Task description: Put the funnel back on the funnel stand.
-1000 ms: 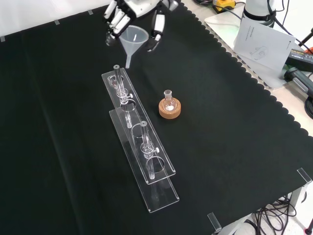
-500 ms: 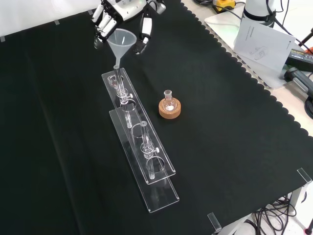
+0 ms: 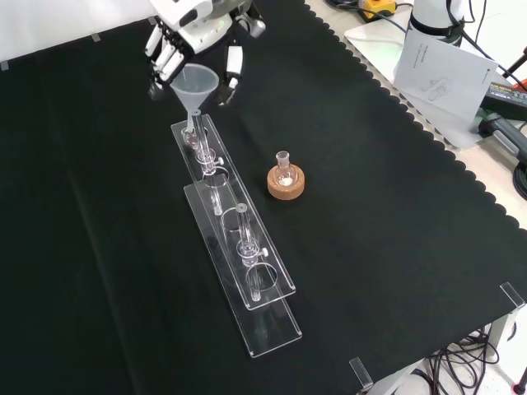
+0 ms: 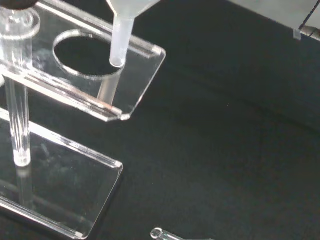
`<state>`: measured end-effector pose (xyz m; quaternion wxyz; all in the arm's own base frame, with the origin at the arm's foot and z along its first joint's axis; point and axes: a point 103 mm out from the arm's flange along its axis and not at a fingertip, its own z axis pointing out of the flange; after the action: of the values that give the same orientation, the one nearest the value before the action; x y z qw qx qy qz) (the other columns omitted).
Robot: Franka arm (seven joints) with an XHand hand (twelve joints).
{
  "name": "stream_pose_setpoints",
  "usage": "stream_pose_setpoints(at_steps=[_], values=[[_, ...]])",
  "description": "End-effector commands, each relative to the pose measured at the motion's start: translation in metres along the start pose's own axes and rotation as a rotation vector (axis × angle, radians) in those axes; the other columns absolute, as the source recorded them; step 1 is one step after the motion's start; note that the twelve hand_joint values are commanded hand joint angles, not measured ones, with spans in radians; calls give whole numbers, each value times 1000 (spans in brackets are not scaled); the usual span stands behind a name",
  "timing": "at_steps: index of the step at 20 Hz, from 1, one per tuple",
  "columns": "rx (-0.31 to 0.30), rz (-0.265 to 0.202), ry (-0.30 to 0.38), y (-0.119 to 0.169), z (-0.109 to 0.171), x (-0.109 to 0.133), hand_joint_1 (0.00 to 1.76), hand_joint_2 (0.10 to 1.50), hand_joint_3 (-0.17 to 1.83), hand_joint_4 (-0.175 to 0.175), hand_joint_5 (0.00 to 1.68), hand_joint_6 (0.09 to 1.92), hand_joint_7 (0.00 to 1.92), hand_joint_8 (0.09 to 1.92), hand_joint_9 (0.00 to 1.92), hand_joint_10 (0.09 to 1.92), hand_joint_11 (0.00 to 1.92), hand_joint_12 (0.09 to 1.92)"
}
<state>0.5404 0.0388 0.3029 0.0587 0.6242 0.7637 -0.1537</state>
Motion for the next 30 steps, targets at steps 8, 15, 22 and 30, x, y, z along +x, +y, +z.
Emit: stream_pose_setpoints(at_steps=[8, 15, 22, 30], values=[[43, -32, 9, 16, 23, 8, 669, 812, 442, -34, 604, 87, 711, 668, 1151, 414, 694, 1179], [70, -69, 51, 18, 31, 16, 577, 742, 393, -28, 527, 87, 416, 685, 768, 461, 527, 1282], [76, -90, 57, 1, 27, 25, 437, 686, 224, -23, 284, 87, 93, 648, 353, 661, 305, 1404], [-3, -48, 116, -52, 3, 27, 435, 697, 193, -25, 281, 87, 85, 647, 316, 699, 275, 1427]])
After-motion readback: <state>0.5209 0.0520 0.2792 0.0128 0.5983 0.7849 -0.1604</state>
